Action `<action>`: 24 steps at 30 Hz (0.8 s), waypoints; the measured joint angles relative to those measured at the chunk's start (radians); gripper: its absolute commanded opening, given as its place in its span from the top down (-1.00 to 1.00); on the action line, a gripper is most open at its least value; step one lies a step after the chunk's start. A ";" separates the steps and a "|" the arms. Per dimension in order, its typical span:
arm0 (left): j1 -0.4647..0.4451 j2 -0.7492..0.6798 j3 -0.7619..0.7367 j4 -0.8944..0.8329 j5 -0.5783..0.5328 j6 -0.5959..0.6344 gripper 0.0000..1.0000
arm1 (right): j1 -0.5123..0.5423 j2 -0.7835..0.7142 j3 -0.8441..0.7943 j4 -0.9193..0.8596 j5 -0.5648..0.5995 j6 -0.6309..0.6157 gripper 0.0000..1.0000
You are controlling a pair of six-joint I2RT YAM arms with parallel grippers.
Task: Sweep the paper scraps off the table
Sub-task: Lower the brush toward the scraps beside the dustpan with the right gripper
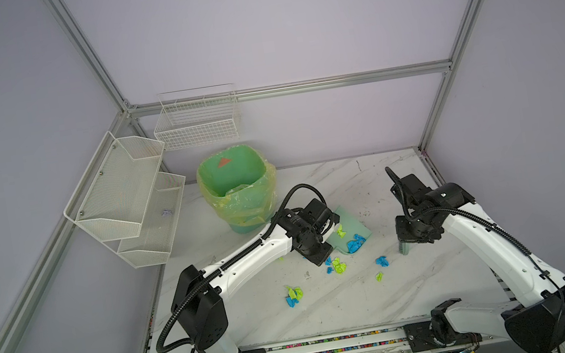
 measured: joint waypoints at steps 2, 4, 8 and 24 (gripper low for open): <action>0.000 -0.003 0.000 0.000 0.006 0.005 1.00 | 0.013 0.001 -0.029 -0.007 -0.030 0.010 1.00; 0.000 -0.005 0.000 -0.004 0.016 0.009 1.00 | 0.033 0.005 -0.057 -0.020 -0.057 0.024 1.00; 0.000 -0.006 -0.002 -0.037 0.037 0.029 1.00 | 0.091 0.010 -0.083 -0.027 -0.086 0.053 1.00; -0.071 -0.018 -0.044 -0.179 0.084 0.034 1.00 | 0.141 0.028 -0.114 -0.022 -0.091 0.086 1.00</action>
